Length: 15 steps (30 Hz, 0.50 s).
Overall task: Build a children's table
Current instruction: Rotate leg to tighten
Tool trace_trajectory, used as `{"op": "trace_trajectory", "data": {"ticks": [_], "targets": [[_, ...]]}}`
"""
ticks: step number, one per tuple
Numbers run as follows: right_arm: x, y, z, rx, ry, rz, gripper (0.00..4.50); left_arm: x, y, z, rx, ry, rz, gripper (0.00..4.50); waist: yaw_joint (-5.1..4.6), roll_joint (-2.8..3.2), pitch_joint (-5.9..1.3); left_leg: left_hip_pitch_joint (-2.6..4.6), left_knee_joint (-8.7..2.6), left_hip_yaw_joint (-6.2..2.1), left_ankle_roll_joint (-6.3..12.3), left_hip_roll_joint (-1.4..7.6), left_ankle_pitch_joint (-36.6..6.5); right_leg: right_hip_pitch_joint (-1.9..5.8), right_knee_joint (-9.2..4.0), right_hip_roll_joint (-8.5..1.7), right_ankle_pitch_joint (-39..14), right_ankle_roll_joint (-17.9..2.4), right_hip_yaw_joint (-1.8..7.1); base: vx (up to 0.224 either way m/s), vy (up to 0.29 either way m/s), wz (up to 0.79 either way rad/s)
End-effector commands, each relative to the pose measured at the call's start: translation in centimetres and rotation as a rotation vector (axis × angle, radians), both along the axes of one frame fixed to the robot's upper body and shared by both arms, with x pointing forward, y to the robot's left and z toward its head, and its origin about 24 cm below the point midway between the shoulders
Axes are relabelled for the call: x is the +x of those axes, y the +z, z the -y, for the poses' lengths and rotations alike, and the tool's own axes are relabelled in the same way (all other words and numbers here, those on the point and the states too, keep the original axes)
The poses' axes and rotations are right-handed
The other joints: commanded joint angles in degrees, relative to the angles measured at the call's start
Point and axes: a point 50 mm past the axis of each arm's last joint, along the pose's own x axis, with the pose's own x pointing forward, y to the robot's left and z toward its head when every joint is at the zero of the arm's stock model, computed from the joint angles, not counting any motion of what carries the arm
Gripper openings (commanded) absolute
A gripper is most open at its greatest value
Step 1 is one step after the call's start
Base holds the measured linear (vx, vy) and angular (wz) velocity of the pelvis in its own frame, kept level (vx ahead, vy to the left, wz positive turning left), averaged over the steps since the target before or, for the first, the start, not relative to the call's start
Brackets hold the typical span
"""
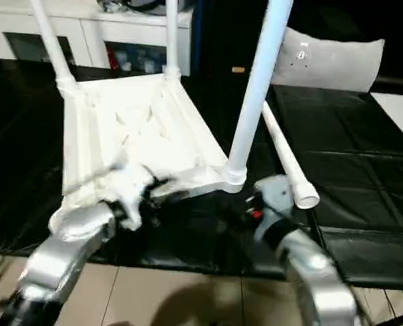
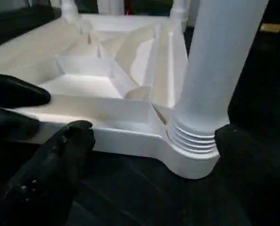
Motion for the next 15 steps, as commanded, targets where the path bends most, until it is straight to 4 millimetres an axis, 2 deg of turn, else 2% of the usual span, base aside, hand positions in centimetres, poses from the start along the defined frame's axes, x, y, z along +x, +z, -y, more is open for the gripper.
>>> {"op": "trace_trajectory", "data": {"ticks": [1,2,3,4,5,6,7,8,9,10,11,12,13,14,15], "targets": [[0.3,0.2,1.0,-0.021,0.006,-0.009,4.5,1.0,-0.1,0.5,0.074,-0.051,0.0,2.23,-0.09,0.56,-4.34,-0.5,-5.02,-2.12,1.95,4.17,-0.7,2.38,-2.0,-4.45,-2.3,-11.4,4.41,0.07,-0.017,0.03],[0.3,0.2,1.2,-0.031,0.008,-0.011,4.5,1.4,-0.2,0.5,0.089,-0.054,-0.006,2.23,-0.14,0.3,-4.52,-0.99,-4.8,-2.09,3.35,4.09,2.3,2.67,-1.61,-4.45,1.6,-12.4,4.42,0.07,-0.017,0.03],[0.4,0.2,1.5,-0.046,0.011,-0.016,4.5,1.8,-0.3,0.6,0.11,-0.061,-0.019,2.32,-0.07,0.69,-4.63,-1.23,-4.36,-1.96,5.61,3.93,5.1,2.57,-1.42,-4.53,5.2,-14.0,4.3,0.0,0.0,0.0],[0.3,0.3,1.8,-0.059,0.021,-0.022,4.5,2.4,-0.4,0.8,0.125,-0.067,-0.042,2.32,-0.02,0.77,-4.79,-1.49,-4.03,-1.88,7.35,3.7,5.9,2.87,-1.12,-4.73,6.3,-15.0,4.38,0.0,0.0,0.0],[0.3,0.3,1.8,-0.059,0.021,-0.022,4.5,2.4,-0.4,0.8,0.125,-0.067,-0.042,2.32,-0.02,0.57,-4.78,-1.74,-3.92,-1.72,8.1,3.58,5.7,2.94,-1.25,-4.81,5.8,-15.0,4.43,0.0,0.0,0.0],[0.2,0.3,2.0,-0.065,0.027,-0.033,4.5,2.9,-0.3,1.1,0.123,-0.072,-0.045,2.32,0.18,0.58,-4.75,-1.79,-3.9,-1.65,8.98,3.57,4.7,2.87,-1.5,-4.81,3.2,-14.9,4.29,0.0,0.0,0.0],[0.1,0.3,2.0,-0.068,0.032,-0.041,4.5,3.2,-0.3,1.2,0.109,-0.07,-0.052,2.32,0.25,0.88,-4.66,-1.93,-3.96,-1.71,8.95,3.85,3.1,2.94,-1.73,-4.99,-0.3,-14.7,4.2,0.0,0.0,0.0],[0.0,0.2,2.1,-0.07,0.037,-0.055,4.5,3.7,-0.3,1.5,0.098,-0.071,-0.069,2.32,0.14,1.17,-4.45,-1.94,-3.98,-1.58,8.87,3.76,1.9,2.76,-2.25,-4.79,-2.9,-14.3,4.05,0.0,0.0,0.0],[-0.1,0.2,2.1,-0.07,0.038,-0.062,4.5,3.8,-0.4,1.6,0.095,-0.072,-0.078,2.32,0.23,1.26,-4.31,-1.36,-4.07,-1.41,7.85,3.78,-1.5,2.39,-3.04,-4.5,-8.7,-13.3,3.89,0.0,0.0,0.0],[-0.1,0.1,2.1,-0.071,0.042,-0.067,4.5,4.1,-0.6,1.7,0.101,-0.075,-0.088,2.32,0.13,1.06,-4.19,-1.4,-4.23,-1.39,7.33,3.82,-2.8,2.42,-3.4,-4.48,-11.2,-12.7,3.86,0.0,0.0,0.0],[-0.2,0.1,2.2,-0.077,0.043,-0.068,4.5,4.2,-0.8,1.7,0.11,-0.078,-0.102,2.32,0.24,1.75,-3.97,-1.27,-4.43,-1.47,6.16,3.77,-5.3,2.3,-4.08,-4.37,-15.7,-11.4,3.67,0.0,0.0,0.0],[-0.2,0.1,2.2,-0.08,0.04,-0.07,4.5,4.3,-0.9,1.8,0.118,-0.081,-0.104,2.32,0.09,1.41,-3.94,-1.19,-4.53,-1.45,5.61,3.83,-6.3,2.25,-4.27,-4.28,-17.3,-10.7,3.63,0.0,0.0,0.0],[-0.3,0.1,2.3,-0.083,0.037,-0.073,4.5,4.5,-1.1,1.8,0.13,-0.086,-0.109,2.32,-0.01,1.47,-3.91,-1.42,-4.76,-1.71,4.99,3.86,-7.1,2.44,-4.42,-4.22,-18.8,-9.6,3.54,0.0,0.0,0.0],[-0.3,0.1,2.3,-0.083,0.035,-0.074,4.5,4.6,-1.1,1.8,0.133,-0.083,-0.116,2.17,-0.12,1.68,-4.02,-1.31,-4.81,-1.81,4.58,3.9,-7.6,2.4,-4.37,-4.16,-19.3,-9.0,3.51,0.0,0.0,0.0],[-0.4,0.1,2.4,-0.081,0.032,-0.073,4.5,4.9,-1.2,1.8,0.146,-0.069,-0.118,2.17,-0.06,2.19,-4.07,-1.43,-4.85,-1.91,4.46,3.89,-7.5,2.49,-4.35,-4.28,-19.7,-8.7,3.47,0.0,0.0,0.0]]}}
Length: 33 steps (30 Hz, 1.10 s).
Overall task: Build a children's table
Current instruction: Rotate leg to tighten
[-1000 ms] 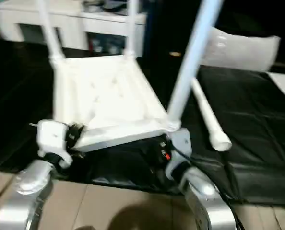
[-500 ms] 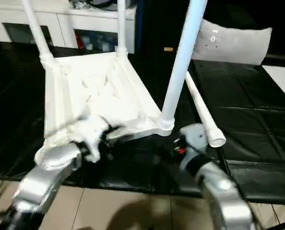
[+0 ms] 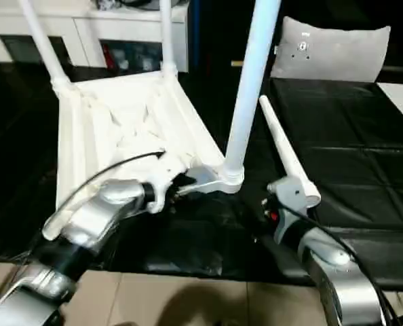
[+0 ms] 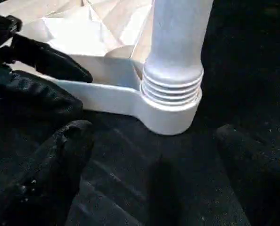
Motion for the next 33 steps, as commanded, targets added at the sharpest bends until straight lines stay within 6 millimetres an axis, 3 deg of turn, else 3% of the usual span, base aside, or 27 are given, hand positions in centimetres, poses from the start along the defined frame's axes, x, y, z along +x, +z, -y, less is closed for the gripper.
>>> {"op": "trace_trajectory", "data": {"ticks": [1,8,14,21,27,33], "targets": [[-0.1,0.6,0.2,-0.006,-0.004,0.019,4.5,0.7,0.1,-0.1,0.033,0.014,0.011,2.07,0.16,-0.56,-3.03,-0.38,-4.61,-1.85,4.5,3.68,-8.2,3.37,-5.58,-4.24,-20.1,-7.9,3.39,0.0,0.0,0.0],[-0.5,0.5,-0.5,0.002,0.025,0.002,4.5,2.0,-0.4,-0.8,0.078,0.091,0.015,1.62,0.32,-0.59,-3.37,-0.6,-4.57,-1.95,5.31,3.62,-6.8,3.39,-5.51,-4.22,-19.4,-7.3,3.22,0.0,0.0,0.0],[-0.8,0.7,-0.7,0.009,0.066,-0.008,4.5,2.2,-0.6,-1.0,0.089,0.066,0.01,1.13,0.17,-1.06,-3.2,-0.8,-4.63,-1.91,5.48,3.51,-7.6,3.36,-5.95,-4.4,-23.2,-5.9,3.15,0.0,0.0,0.0],[-0.6,0.9,-0.9,0.009,0.086,-0.008,4.5,1.9,-1.0,-1.3,0.167,-0.033,0.026,0.58,0.1,-0.87,-3.08,-0.68,-4.93,-2.1,4.85,3.7,-8.8,3.08,-6.23,-4.5,-25.2,-4.7,3.15,0.0,0.0,0.0],[-0.4,1.1,-1.1,0.015,0.095,-0.003,4.5,2.0,-0.9,-2.0,0.219,-0.068,0.036,0.1,0.15,-1.07,-3.22,-0.85,-4.91,-2.09,4.99,3.76,-7.5,3.19,-5.86,-4.62,-22.8,-5.8,3.31,0.0,0.0,0.0],[-0.1,1.5,-1.3,0.034,0.139,0.012,4.5,1.2,-0.3,-2.9,0.171,-0.182,0.055,0.04,0.01,-0.77,-3.56,-1.07,-4.72,-2.04,6.13,4.01,-4.3,3.41,-4.69,-4.74,-14.5,-9.3,3.57,0.0,0.0,0.0]]}}
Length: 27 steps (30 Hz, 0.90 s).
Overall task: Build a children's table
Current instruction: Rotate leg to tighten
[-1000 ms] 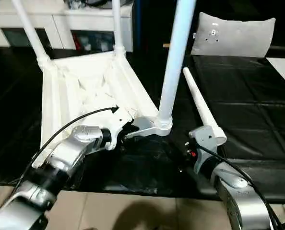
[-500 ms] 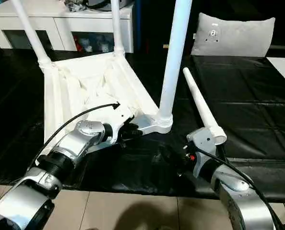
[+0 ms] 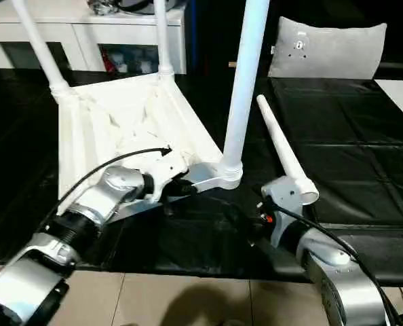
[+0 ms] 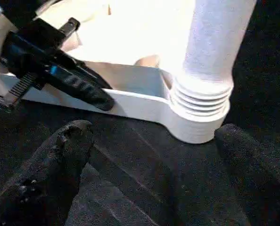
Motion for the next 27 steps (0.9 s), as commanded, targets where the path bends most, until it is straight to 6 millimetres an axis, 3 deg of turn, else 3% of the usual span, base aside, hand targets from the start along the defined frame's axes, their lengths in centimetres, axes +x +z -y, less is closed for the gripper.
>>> {"op": "trace_trajectory", "data": {"ticks": [1,3,4,8,9,10,11,12,13,15,17,19,21,27], "targets": [[0.3,0.5,0.0,0.005,0.05,0.017,4.5,-0.9,-0.3,-1.3,0.013,-0.086,-0.001,0.04,0.52,-0.92,-3.59,-0.56,-4.3,-1.95,6.17,4.1,-4.3,3.59,-4.29,-4.81,-12.9,-10.3,3.66,0.0,0.0,0.0],[0.3,0.6,0.1,0.006,0.093,0.024,4.5,-1.8,-0.1,-1.8,-0.011,-0.183,0.019,0.04,0.58,-1.1,-3.48,-0.87,-4.35,-1.89,6.7,4.2,-3.7,3.74,-4.02,-4.96,-12.1,-10.8,3.77,0.0,0.0,0.0],[0.4,0.7,0.1,0.005,0.123,0.025,4.5,-2.3,0.0,-2.1,-0.02,-0.222,0.021,0.04,0.73,-0.95,-3.41,-0.42,-4.41,-1.71,6.64,4.36,-4.3,3.38,-4.04,-4.88,-12.7,-11.2,3.8,0.0,0.0,0.0],[0.8,0.7,0.0,0.023,0.284,0.011,4.5,-3.7,0.0,-3.3,-0.012,-0.294,-0.008,0.04,1.2,-0.79,-3.24,-0.29,-4.62,-1.73,5.53,4.74,-5.8,3.34,-3.76,-5.07,-13.5,-12.0,3.89,0.0,0.0,0.0],[0.8,0.7,0.0,0.021,0.311,0.008,4.5,-3.9,0.0,-3.4,-0.013,-0.305,-0.012,0.04,1.39,-1.18,-3.14,-0.28,-4.68,-1.65,5.41,4.7,-5.7,3.37,-3.77,-5.02,-13.8,-12.0,3.96,0.0,0.0,0.0],[0.8,0.7,-0.1,0.017,0.335,0.006,4.5,-4.0,0.0,-3.4,-0.012,-0.313,-0.015,0.04,1.59,-0.97,-3.13,-0.15,-4.69,-1.63,5.24,4.73,-6.0,3.28,-3.79,-5.1,-14.2,-12.0,3.96,0.0,0.0,0.0],[0.8,0.7,-0.1,0.007,0.391,0.001,4.5,-4.3,0.0,-3.6,-0.01,-0.327,-0.023,0.04,1.89,-1.48,-3.17,-0.15,-4.67,-1.61,5.14,4.76,-5.6,3.38,-3.68,-5.19,-14.4,-11.8,4.01,0.0,0.0,0.0],[0.9,0.8,0.0,0.006,0.43,-0.001,4.5,-4.6,0.1,-3.8,-0.007,-0.345,-0.024,0.04,1.95,-1.27,-3.21,-0.16,-4.69,-1.67,4.99,4.83,-5.5,3.4,-3.53,-5.24,-14.2,-11.9,3.99,0.0,0.0,0.0],[1.3,1.0,0.0,0.009,0.488,-0.008,4.33,-5.1,0.1,-4.2,-0.001,-0.381,-0.028,0.01,2.02,-2.02,-3.2,-0.24,-4.69,-1.6,5.33,4.78,-4.9,3.38,-3.4,-5.18,-13.5,-12.1,4.04,0.0,0.0,0.0],[1.6,1.1,0.0,0.017,0.543,-0.016,4.33,-5.6,0.1,-4.4,0.01,-0.414,-0.04,0.01,2.04,-1.74,-3.18,-0.11,-4.59,-1.54,5.31,4.76,-4.8,3.29,-3.35,-5.2,-13.2,-12.5,4.05,0.0,0.0,0.0],[1.9,1.2,0.0,0.025,0.58,-0.023,4.33,-6.0,0.1,-4.5,0.017,-0.437,-0.047,0.01,2.15,-1.93,-3.22,-0.08,-4.57,-1.5,5.42,4.74,-4.0,3.31,-3.15,-5.1,-12.1,-12.9,4.09,0.0,0.0,0.0],[2.2,1.4,-0.2,0.039,0.622,-0.035,3.95,-6.4,0.2,-4.5,0.017,-0.459,-0.053,0.0,2.22,-1.93,-3.27,-0.09,-4.59,-1.56,5.57,4.83,-3.5,3.38,-2.92,-5.13,-11.0,-13.5,4.07,0.0,0.0,0.0],[2.5,1.4,-0.4,0.053,0.645,-0.042,3.95,-6.5,0.2,-4.4,0.023,-0.464,-0.051,0.0,2.48,-2.02,-3.39,0.08,-4.47,-1.47,5.65,4.87,-2.8,3.32,-2.76,-5.09,-10.1,-13.9,4.1,0.0,0.0,0.0],[2.6,1.2,-0.9,0.079,0.744,-0.087,3.37,-6.2,-0.1,-4.5,0.052,-0.425,-0.03,0.0,3.46,-2.25,-3.35,0.21,-4.48,-1.35,4.9,4.85,-3.4,3.35,-2.84,-5.04,-11.1,-13.7,4.13,0.0,0.0,0.0]]}}
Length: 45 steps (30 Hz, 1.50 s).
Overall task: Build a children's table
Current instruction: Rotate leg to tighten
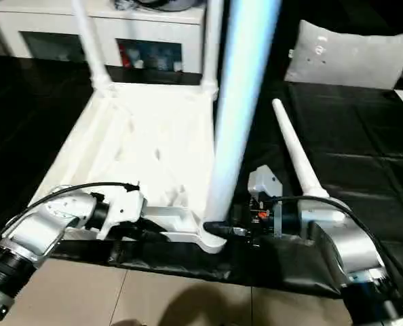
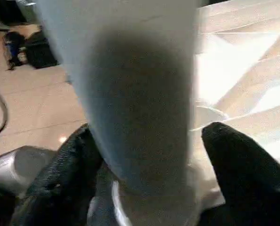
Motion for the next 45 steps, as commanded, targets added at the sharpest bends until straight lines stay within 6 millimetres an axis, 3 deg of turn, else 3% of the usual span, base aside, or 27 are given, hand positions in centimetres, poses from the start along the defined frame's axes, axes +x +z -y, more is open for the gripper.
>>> {"op": "trace_trajectory", "data": {"ticks": [1,7,13,18,20,21,22,23,25,27,30,31,33,35,37,38,39,42,45], "targets": [[0.1,0.2,0.0,0.004,0.043,-0.003,3.28,-0.1,0.0,0.3,0.025,-0.02,0.014,0.0,-0.1,-0.76,-3.45,-0.08,-4.49,-1.53,4.82,4.88,-3.5,3.39,-3.2,-4.96,-11.1,-13.3,4.09,0.0,0.0,0.0],[0.4,-0.1,0.0,-0.007,0.069,-0.026,2.89,0.3,0.0,0.1,0.029,0.002,0.02,0.0,-0.08,-0.55,-3.45,-0.1,-4.56,-1.56,3.44,4.67,-5.0,3.41,-3.6,-4.83,-13.7,-12.4,4.07,0.0,0.0,0.0],[0.4,-0.5,0.1,-0.017,0.078,-0.039,2.26,0.6,0.1,0.2,0.021,0.021,0.027,0.0,0.1,-0.61,-3.57,-0.13,-4.47,-1.58,3.74,4.75,-4.3,3.45,-3.36,-4.84,-12.1,-12.9,4.02,0.0,0.0,0.0],[0.4,-0.7,-0.2,-0.011,0.083,-0.049,2.07,0.8,-0.1,0.0,0.014,0.055,0.018,0.0,0.18,-0.38,-3.55,-0.13,-4.47,-1.58,3.67,4.72,-4.6,3.45,-3.43,-4.81,-12.3,-13.0,3.99,0.0,0.0,0.0],[0.4,-0.7,-0.3,-0.006,0.084,-0.051,2.01,0.9,-0.1,0.0,0.011,0.067,0.015,0.0,0.21,-0.54,-3.54,-0.09,-4.53,-1.61,3.59,4.79,-4.8,3.47,-3.39,-4.86,-12.5,-13.0,4.0,0.0,0.0,0.0],[0.3,-0.7,-0.4,0.014,0.073,-0.055,2.0,1.0,0.0,0.2,-0.003,0.094,0.014,0.0,0.19,-1.07,-3.55,-0.11,-4.5,-1.55,3.74,4.77,-4.4,3.54,-3.29,-4.94,-12.8,-12.9,4.06,0.0,0.0,0.0],[0.2,-0.7,-0.7,0.03,0.048,-0.058,2.0,1.3,0.1,0.4,-0.009,0.134,0.013,0.0,0.28,-0.9,-3.5,-0.09,-4.53,-1.59,3.78,4.76,-4.4,3.46,-3.41,-4.96,-13.3,-12.8,4.03,0.0,0.0,0.0],[0.1,-0.8,-0.9,0.04,0.02,-0.061,1.99,1.5,0.1,0.6,-0.013,0.164,0.015,0.0,0.16,-1.58,-3.41,-0.07,-4.53,-1.46,3.78,4.76,-4.6,3.34,-3.6,-4.91,-14.2,-12.4,4.04,0.0,0.0,0.0],[0.0,-1.0,-1.2,0.04,-0.022,-0.057,1.98,1.8,0.3,0.8,-0.021,0.194,0.025,0.0,0.19,-1.75,-3.19,-0.08,-4.73,-1.57,3.11,4.66,-5.7,3.28,-4.08,-5.07,-18.4,-10.9,4.02,0.0,0.0,0.0],[0.6,-1.6,-2.2,0.022,-0.17,-0.04,1.98,2.4,0.7,1.7,-0.063,0.272,0.037,0.0,-0.05,-1.25,-3.03,0.14,-4.87,-1.67,1.78,4.62,-7.0,3.0,-4.42,-4.95,-21.5,-9.6,3.96,0.0,0.0,0.0],[1.5,-1.9,-3.3,0.033,-0.33,-0.022,1.97,3.0,1.1,2.7,-0.102,0.36,0.029,0.0,-1.13,-1.24,-2.91,-0.17,-5.12,-1.97,-0.22,4.17,-10.0,3.23,-5.49,-5.03,-28.5,-6.0,3.54,0.0,0.0,0.0],[2.2,-1.9,-4.1,0.049,-0.417,-0.02,1.96,3.5,1.4,3.8,-0.123,0.422,0.03,0.0,-1.52,-0.97,-2.81,0.2,-5.04,-1.99,-0.41,4.03,-10.9,2.7,-5.85,-4.86,-29.7,-5.6,3.48,0.0,0.0,0.0],[3.0,-1.8,-5.1,0.068,-0.526,-0.033,1.96,4.1,1.8,5.2,-0.15,0.491,0.04,0.0,-2.15,-1.46,-2.91,-0.19,-4.98,-2.1,-0.3,3.83,-10.5,3.05,-6.0,-4.83,-30.3,-4.9,3.28,0.0,0.0,0.0],[3.7,-1.8,-6.1,0.08,-0.635,-0.066,1.95,4.6,2.2,6.5,-0.179,0.544,0.055,0.0,-2.42,-1.24,-2.98,-0.04,-4.87,-2.07,-0.13,3.74,-9.9,2.68,-6.02,-4.66,-29.5,-5.1,3.26,0.0,0.0,0.0],[4.0,-1.9,-6.7,0.074,-0.696,-0.076,1.95,4.9,2.4,7.2,-0.186,0.57,0.075,0.0,-2.61,-1.18,-3.12,-0.29,-4.94,-2.03,0.8,3.8,-8.8,2.87,-5.86,-4.63,-26.8,-5.3,3.4,0.0,0.0,0.0],[4.1,-1.9,-6.8,0.072,-0.706,-0.077,2.3,4.9,2.4,7.3,-0.186,0.575,0.078,0.0,-2.63,-1.15,-3.17,-0.31,-4.93,-2.01,0.98,3.85,-8.4,2.84,-5.7,-4.56,-25.6,-5.6,3.46,0.0,0.0,0.0],[4.3,-1.8,-7.1,0.089,-0.741,-0.074,2.3,5.0,2.4,7.7,-0.181,0.584,0.091,0.0,-2.6,-0.99,-3.25,-0.31,-4.95,-2.05,1.08,3.91,-8.0,2.87,-5.51,-4.59,-24.3,-6.0,3.5,0.0,0.0,0.0],[4.5,-1.4,-7.5,0.123,-0.788,-0.039,2.67,5.0,2.6,8.4,-0.166,0.59,0.111,0.0,-2.37,-0.79,-3.72,-0.38,-4.66,-1.79,2.17,4.07,-4.2,3.12,-4.34,-4.63,-14.4,-9.5,3.82,0.0,0.0,0.0],[4.4,-1.2,-7.2,0.109,-0.774,-0.006,2.98,5.0,2.6,8.0,-0.155,0.586,0.112,0.0,-2.19,-0.47,-3.8,-0.53,-4.55,-1.67,3.85,4.05,-1.7,3.46,-3.77,-4.53,-9.0,-11.6,3.76,0.0,0.0,0.0]]}}
